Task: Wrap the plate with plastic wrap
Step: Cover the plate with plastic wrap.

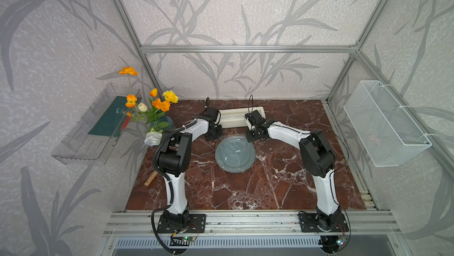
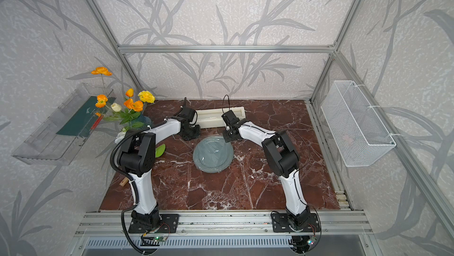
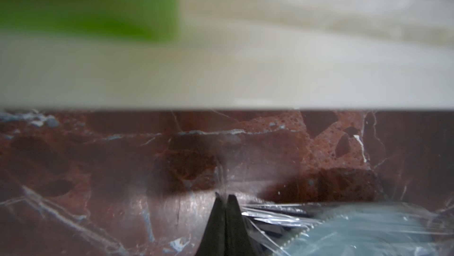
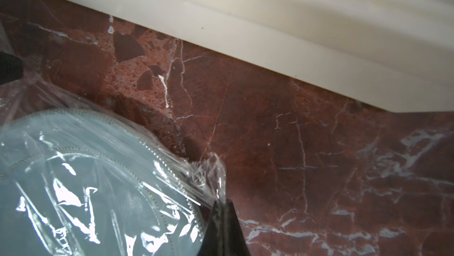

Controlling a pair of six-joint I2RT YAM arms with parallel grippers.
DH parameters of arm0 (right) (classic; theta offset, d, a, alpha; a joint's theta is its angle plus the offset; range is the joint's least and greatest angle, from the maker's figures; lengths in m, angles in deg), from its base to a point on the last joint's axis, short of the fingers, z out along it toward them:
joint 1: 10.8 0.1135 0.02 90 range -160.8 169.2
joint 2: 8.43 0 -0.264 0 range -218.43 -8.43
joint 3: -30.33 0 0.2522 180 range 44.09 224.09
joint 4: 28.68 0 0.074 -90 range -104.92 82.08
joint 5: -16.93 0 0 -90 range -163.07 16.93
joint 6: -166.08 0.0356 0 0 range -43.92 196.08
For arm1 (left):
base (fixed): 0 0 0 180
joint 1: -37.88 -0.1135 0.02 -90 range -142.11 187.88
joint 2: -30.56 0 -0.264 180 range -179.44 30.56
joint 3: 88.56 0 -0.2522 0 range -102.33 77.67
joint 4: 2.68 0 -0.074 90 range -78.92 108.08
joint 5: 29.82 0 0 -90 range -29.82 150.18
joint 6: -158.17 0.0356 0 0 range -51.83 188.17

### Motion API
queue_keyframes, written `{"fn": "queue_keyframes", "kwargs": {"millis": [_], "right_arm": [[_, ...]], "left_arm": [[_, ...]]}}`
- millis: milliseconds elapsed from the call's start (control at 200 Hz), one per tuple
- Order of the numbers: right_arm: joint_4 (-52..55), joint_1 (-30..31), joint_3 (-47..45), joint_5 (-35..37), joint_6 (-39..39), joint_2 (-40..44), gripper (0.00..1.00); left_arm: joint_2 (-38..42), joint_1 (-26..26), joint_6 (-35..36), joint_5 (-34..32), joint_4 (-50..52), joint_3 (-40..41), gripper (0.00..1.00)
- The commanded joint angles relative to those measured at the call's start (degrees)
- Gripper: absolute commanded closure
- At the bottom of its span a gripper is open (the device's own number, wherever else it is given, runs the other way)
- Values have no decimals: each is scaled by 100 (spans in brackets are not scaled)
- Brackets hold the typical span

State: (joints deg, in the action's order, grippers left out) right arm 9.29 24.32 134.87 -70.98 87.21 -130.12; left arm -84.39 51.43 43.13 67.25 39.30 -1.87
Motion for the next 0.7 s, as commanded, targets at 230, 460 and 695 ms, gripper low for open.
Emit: {"fn": "queue_keyframes", "kwargs": {"millis": [230, 460, 695], "right_arm": [[196, -87, 110, 104, 3, -295, 100], [84, -125, -419, -149, 79, -35, 97], [20, -166, -764, -499, 178, 261, 76]], "left_arm": [[-135, 8, 217, -448, 549, -189, 94], [-85, 8, 212, -265, 658, -5, 79], [-33, 8, 193, -39, 710, 90, 68]]}}
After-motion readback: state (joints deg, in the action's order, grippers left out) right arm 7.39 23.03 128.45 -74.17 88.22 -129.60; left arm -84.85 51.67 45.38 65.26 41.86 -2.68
